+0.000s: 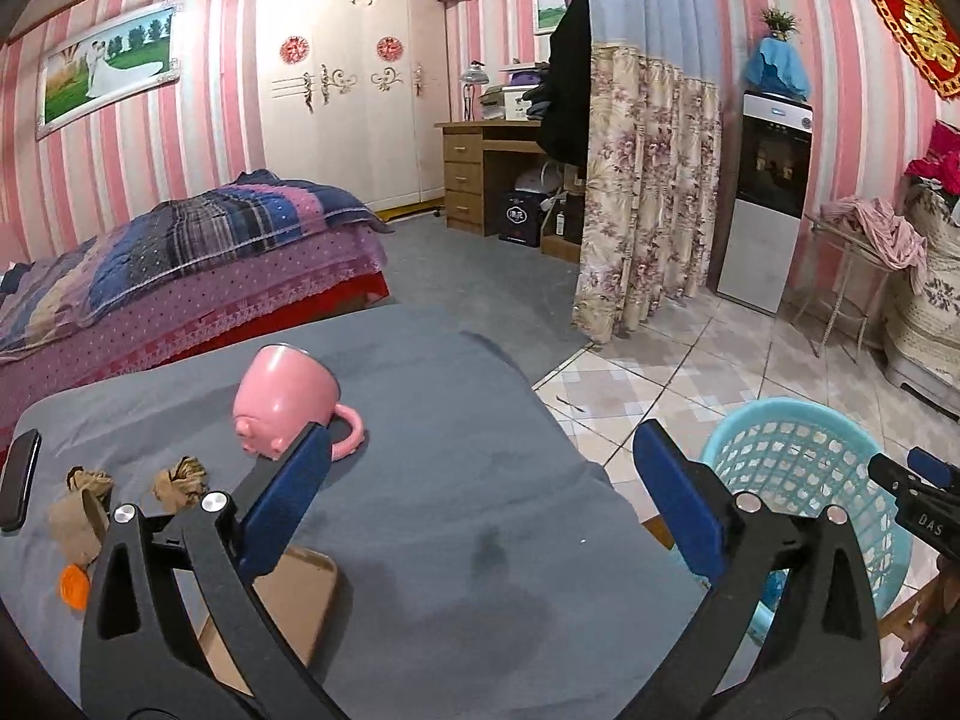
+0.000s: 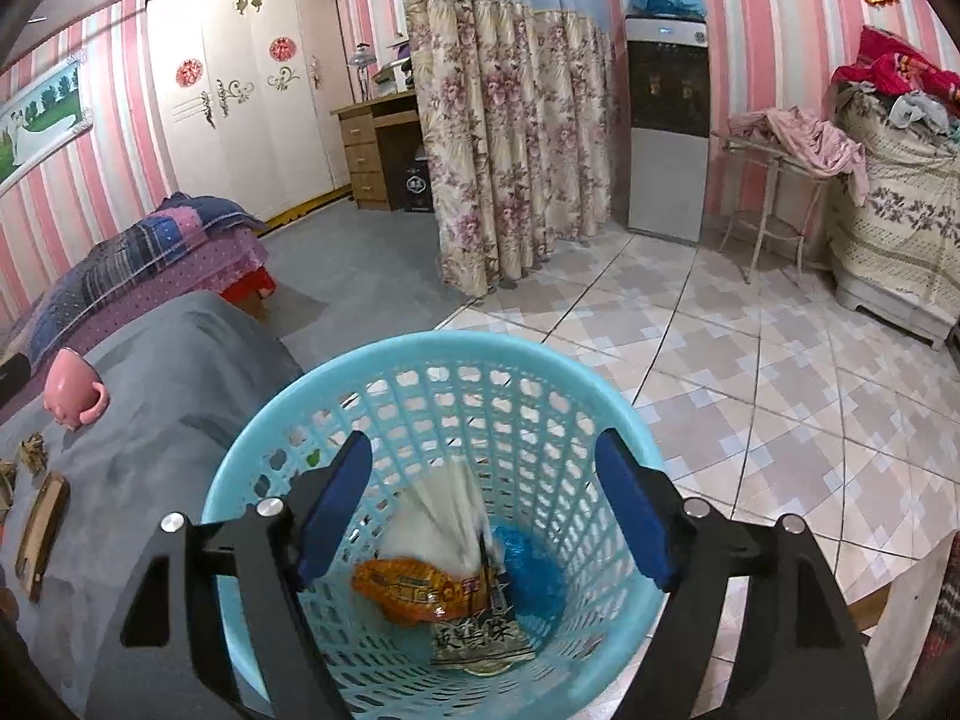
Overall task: Collect trash
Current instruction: 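Open both grippers to drop the snack bag and cloth into the basket, then move both grippers back over the table toward the orange lid and paper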
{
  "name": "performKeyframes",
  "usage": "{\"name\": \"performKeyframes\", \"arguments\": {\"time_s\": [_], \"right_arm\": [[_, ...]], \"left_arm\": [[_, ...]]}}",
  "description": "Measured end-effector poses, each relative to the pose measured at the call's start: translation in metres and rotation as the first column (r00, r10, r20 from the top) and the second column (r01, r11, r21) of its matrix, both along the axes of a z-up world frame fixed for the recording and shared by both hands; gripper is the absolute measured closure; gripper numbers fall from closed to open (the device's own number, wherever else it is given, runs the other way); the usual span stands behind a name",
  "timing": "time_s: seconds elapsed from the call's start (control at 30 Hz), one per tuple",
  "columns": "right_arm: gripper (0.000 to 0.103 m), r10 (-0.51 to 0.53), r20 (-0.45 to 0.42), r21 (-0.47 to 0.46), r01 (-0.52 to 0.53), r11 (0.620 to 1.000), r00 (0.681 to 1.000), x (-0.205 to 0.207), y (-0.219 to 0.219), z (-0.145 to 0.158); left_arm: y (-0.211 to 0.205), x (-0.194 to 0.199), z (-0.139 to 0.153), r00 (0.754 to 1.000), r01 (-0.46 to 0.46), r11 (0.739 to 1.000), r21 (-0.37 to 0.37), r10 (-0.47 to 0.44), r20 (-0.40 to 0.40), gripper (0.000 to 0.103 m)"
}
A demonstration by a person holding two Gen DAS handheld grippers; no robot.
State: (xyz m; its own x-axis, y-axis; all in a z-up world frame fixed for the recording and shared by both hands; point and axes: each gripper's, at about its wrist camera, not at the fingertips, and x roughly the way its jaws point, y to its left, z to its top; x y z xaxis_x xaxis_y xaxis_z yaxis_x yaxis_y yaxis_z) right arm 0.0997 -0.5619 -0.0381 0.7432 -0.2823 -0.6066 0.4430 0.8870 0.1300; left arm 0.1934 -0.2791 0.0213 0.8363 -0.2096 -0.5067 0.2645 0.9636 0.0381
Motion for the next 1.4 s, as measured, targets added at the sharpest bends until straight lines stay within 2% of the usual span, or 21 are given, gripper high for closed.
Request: {"name": "performKeyframes", "arguments": {"time_s": [0.07,0.23,0.4,0.6,0.8,1.07,1.4], "right_arm": [[0.016,-0.007,-0.003,-0.017,0.007,1.000,1.000,0.001,0.003,0.001],[0.007,-0.015,0.008,-0.046,0.015,0.999,1.000,0.001,0.009,0.006],[0.006,-0.011,0.022,-0.051,0.012,0.999,1.000,0.004,0.018,0.013],[0.005,0.046,0.060,-0.076,-0.041,0.996,0.997,0.011,0.043,0.026],[0.005,0.128,0.059,-0.111,-0.121,0.986,0.990,0.025,0.083,0.035],[0.005,0.245,0.089,-0.107,-0.236,0.966,0.965,0.041,0.140,0.043],[0.004,0.365,0.075,-0.139,-0.352,0.926,0.928,0.059,0.209,0.045]], "left_arm": [[0.002,0.000,0.000,1.000,-0.003,1.000,-0.001,0.003,0.000,0.006],[0.008,-0.003,0.002,1.000,-0.007,1.000,-0.006,0.007,0.000,0.006],[0.017,-0.005,0.006,1.000,-0.020,1.000,-0.001,0.020,0.007,0.006],[0.042,-0.006,0.013,0.998,-0.061,0.998,-0.009,0.061,0.009,0.006],[0.096,-0.009,0.015,0.991,-0.134,0.990,-0.030,0.134,-0.002,0.006],[0.180,-0.014,0.007,0.967,-0.253,0.967,0.010,0.253,-0.006,0.006],[0.251,-0.019,0.000,0.937,-0.350,0.937,0.002,0.350,-0.010,0.006]]}}
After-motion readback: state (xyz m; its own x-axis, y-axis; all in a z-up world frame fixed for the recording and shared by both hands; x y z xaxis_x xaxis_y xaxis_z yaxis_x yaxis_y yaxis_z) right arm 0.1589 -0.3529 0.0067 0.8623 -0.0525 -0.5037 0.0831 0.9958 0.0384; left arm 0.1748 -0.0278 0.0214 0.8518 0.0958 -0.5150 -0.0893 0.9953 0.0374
